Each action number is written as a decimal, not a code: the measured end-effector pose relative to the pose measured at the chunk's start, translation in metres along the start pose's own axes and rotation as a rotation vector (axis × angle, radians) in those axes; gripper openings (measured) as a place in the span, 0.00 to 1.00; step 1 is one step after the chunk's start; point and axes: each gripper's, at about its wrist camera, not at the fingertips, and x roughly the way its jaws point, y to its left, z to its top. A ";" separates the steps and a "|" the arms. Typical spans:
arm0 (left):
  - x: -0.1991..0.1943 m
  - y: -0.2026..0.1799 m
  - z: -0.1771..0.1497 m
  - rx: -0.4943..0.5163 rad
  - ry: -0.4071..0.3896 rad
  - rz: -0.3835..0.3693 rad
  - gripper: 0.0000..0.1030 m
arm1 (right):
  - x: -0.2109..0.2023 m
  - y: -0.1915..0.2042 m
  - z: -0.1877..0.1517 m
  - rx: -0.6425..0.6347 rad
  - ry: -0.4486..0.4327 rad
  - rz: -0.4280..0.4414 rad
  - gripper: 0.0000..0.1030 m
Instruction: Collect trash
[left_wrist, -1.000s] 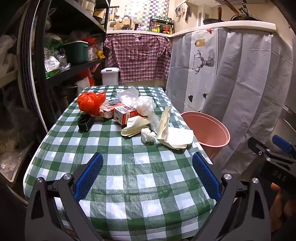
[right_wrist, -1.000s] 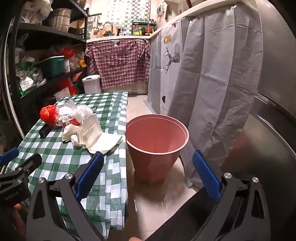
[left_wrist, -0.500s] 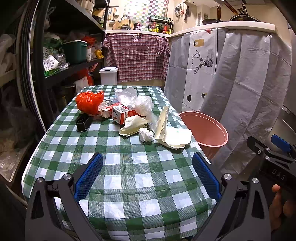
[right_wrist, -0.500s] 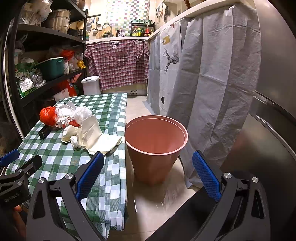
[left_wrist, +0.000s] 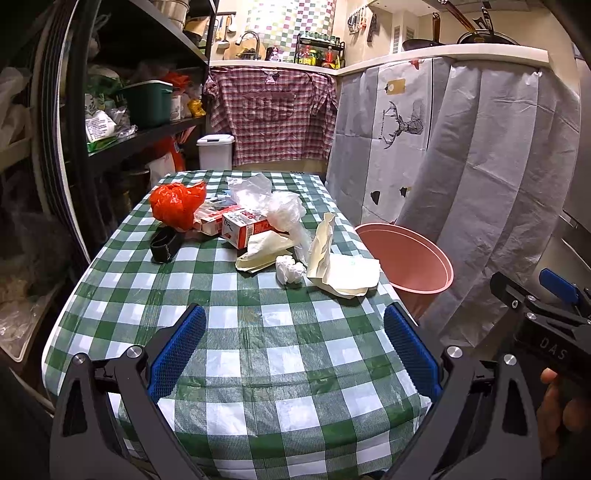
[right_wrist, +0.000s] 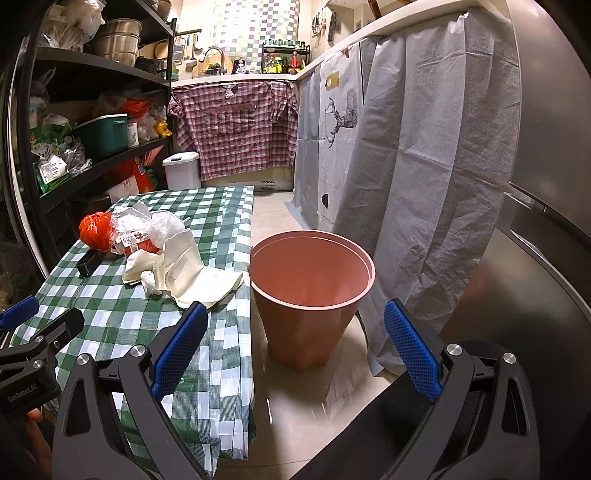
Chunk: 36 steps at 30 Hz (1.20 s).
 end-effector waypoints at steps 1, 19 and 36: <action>0.000 0.000 0.000 0.000 0.000 -0.001 0.91 | 0.000 0.000 0.000 0.000 0.000 0.000 0.92; 0.001 -0.002 -0.001 0.001 0.002 -0.004 0.91 | -0.001 0.000 0.000 -0.002 -0.002 0.001 0.92; 0.001 -0.002 -0.001 0.000 0.000 -0.004 0.91 | -0.001 0.000 0.000 -0.003 -0.004 0.001 0.91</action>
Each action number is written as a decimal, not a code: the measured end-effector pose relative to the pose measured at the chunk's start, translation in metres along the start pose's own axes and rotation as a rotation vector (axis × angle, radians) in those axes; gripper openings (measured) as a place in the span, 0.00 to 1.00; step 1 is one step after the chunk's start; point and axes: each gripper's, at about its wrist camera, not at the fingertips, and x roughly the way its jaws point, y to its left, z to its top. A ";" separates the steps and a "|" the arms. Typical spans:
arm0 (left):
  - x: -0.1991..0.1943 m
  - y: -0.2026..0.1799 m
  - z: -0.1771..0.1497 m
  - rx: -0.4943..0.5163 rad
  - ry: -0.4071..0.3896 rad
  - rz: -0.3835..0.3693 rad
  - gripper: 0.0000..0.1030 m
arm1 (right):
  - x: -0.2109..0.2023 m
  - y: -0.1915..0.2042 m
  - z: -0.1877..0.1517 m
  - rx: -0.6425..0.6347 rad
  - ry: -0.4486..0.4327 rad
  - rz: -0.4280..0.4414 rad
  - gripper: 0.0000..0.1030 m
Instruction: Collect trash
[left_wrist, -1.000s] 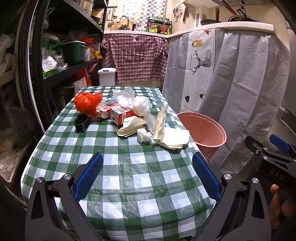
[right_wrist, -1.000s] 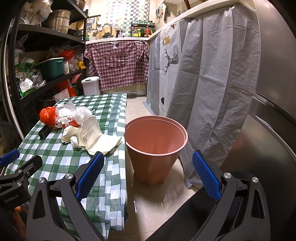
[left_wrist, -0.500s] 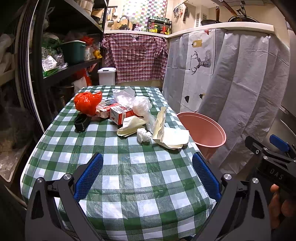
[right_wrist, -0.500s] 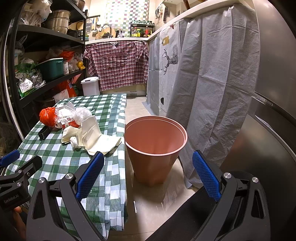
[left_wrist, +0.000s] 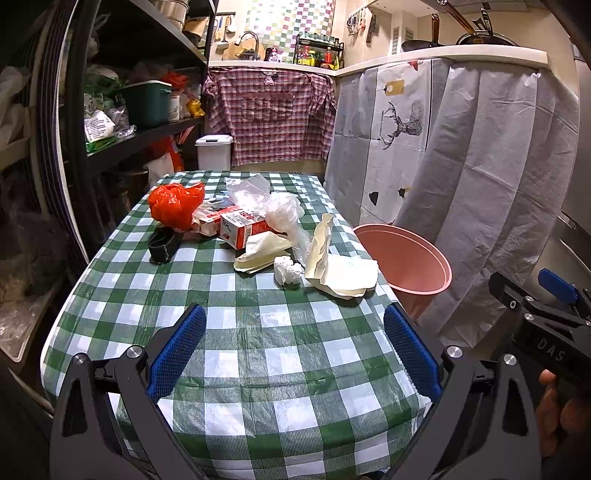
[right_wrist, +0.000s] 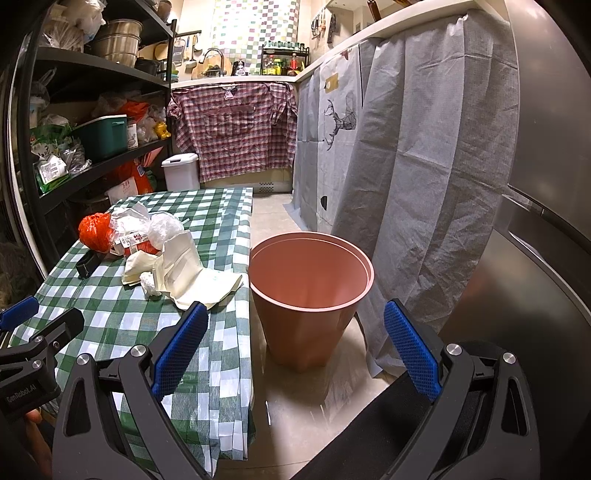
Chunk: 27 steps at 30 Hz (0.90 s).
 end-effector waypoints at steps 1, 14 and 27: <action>0.000 0.000 0.000 0.000 0.001 -0.001 0.91 | 0.000 0.000 0.000 0.000 0.000 0.000 0.91; 0.000 0.000 0.000 -0.002 0.003 0.003 0.91 | -0.002 -0.002 0.007 0.003 -0.009 0.028 0.87; -0.021 0.025 0.054 -0.027 -0.034 0.047 0.88 | 0.003 0.023 0.046 0.018 -0.075 0.166 0.68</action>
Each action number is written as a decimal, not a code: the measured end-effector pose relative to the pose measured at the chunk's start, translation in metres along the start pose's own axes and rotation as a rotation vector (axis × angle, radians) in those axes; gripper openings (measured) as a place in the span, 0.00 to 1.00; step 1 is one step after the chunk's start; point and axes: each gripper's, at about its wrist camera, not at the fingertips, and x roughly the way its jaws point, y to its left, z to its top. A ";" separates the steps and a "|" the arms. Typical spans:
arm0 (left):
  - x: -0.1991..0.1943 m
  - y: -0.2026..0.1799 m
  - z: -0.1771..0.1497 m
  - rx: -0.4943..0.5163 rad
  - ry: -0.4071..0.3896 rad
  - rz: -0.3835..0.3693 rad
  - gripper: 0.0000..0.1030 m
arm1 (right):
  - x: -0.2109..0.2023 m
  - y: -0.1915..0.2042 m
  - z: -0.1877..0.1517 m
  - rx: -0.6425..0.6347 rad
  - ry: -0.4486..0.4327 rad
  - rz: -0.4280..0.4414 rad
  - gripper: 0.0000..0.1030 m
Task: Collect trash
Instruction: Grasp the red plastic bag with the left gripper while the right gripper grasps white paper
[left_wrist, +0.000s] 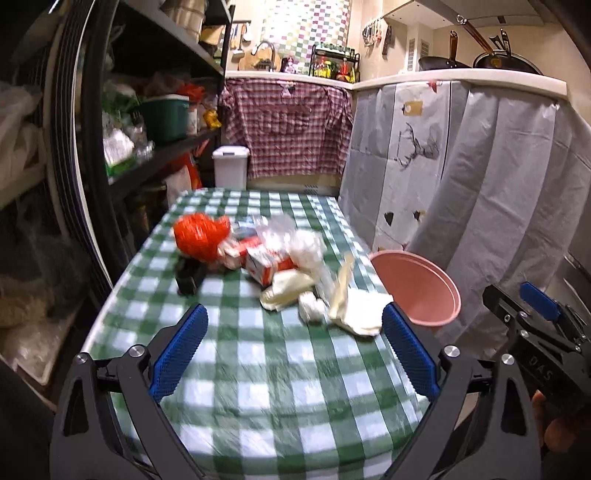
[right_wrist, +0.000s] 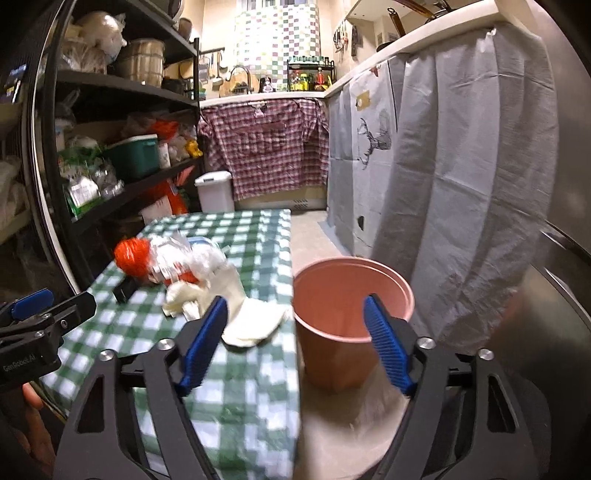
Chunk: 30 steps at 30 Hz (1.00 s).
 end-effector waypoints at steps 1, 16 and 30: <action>-0.001 0.002 0.006 0.005 -0.010 0.002 0.87 | 0.002 0.003 0.004 -0.002 -0.005 0.009 0.66; 0.071 0.028 0.079 0.086 -0.030 -0.011 0.53 | 0.077 0.033 0.054 0.045 -0.032 0.090 0.60; 0.130 0.099 0.065 -0.063 -0.057 0.128 0.45 | 0.149 0.062 -0.006 0.011 0.120 0.104 0.53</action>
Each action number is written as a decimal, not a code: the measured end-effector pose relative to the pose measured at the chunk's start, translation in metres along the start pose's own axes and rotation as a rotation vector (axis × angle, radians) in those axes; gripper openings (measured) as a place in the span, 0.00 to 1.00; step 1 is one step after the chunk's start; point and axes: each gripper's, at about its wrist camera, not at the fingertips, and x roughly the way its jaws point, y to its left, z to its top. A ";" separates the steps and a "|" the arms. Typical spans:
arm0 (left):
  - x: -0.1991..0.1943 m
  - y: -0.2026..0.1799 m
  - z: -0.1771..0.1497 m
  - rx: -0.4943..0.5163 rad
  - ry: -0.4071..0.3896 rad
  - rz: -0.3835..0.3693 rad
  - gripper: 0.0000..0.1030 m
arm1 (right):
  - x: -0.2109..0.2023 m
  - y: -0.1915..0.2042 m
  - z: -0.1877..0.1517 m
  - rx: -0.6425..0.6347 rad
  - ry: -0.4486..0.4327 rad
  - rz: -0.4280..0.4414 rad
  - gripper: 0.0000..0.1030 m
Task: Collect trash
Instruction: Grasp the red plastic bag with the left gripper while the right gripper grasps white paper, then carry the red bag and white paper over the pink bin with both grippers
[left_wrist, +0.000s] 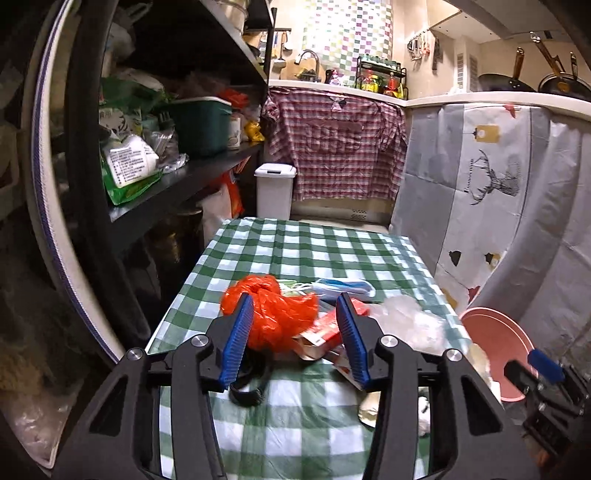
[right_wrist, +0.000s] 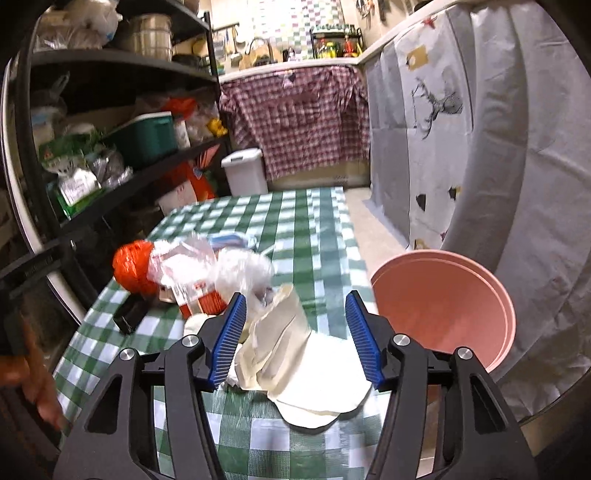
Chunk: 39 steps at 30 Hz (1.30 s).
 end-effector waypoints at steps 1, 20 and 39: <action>0.005 0.004 0.000 -0.007 0.013 -0.001 0.45 | 0.004 0.003 -0.002 -0.009 0.009 0.008 0.51; 0.095 0.049 -0.017 -0.138 0.213 0.035 0.45 | 0.037 0.005 -0.010 -0.014 0.077 0.005 0.17; 0.078 0.028 -0.008 -0.044 0.167 0.022 0.11 | 0.024 0.003 -0.006 -0.042 0.041 -0.008 0.02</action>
